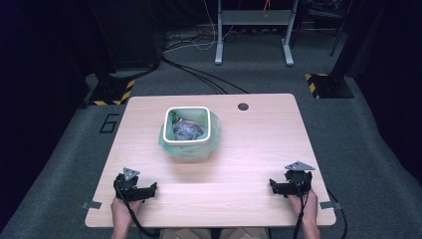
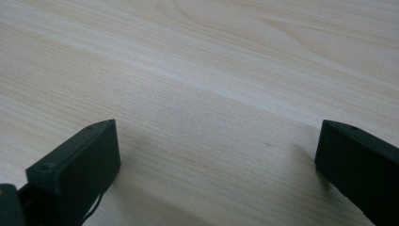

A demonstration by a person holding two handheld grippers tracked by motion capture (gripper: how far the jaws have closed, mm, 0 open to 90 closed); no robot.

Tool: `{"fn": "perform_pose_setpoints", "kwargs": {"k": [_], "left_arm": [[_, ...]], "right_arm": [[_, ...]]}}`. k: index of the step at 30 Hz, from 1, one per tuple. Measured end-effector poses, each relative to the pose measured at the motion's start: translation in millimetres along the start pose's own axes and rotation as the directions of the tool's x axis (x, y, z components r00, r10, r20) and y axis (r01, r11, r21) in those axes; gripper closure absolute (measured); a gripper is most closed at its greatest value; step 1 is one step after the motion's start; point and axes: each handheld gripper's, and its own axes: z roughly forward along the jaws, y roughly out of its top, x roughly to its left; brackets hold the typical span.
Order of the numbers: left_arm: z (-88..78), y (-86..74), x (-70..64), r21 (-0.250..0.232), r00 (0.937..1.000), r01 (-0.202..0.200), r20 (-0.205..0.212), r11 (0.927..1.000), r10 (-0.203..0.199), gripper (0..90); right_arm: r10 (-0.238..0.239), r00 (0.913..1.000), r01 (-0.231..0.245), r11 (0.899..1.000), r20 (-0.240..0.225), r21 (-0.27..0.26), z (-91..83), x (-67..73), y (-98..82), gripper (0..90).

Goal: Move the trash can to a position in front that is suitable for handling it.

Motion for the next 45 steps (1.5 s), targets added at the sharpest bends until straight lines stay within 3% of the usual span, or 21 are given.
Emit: {"fn": "perform_pose_setpoints", "kwargs": {"k": [9,25,45], "left_arm": [[1.1,1.4,-0.1,0.002,1.0,-0.007,0.004,1.0,0.007,0.0],[1.3,2.9,-0.6,0.013,0.9999,-0.007,0.008,0.9999,0.007,0.0],[-1.7,26.1,-2.7,0.064,0.9938,-0.011,0.111,0.9979,0.004,0.0]], "right_arm": [[0.01,0.9996,-0.01,1.0,0.027,-0.007,0.2,-0.2,0.4,0.0],[0.016,0.9998,-0.016,1.0,0.011,-0.008,1.6,-1.9,2.1,1.6],[0.013,0.9999,-0.013,1.0,0.009,-0.007,3.2,-1.9,3.4,1.6]]}}
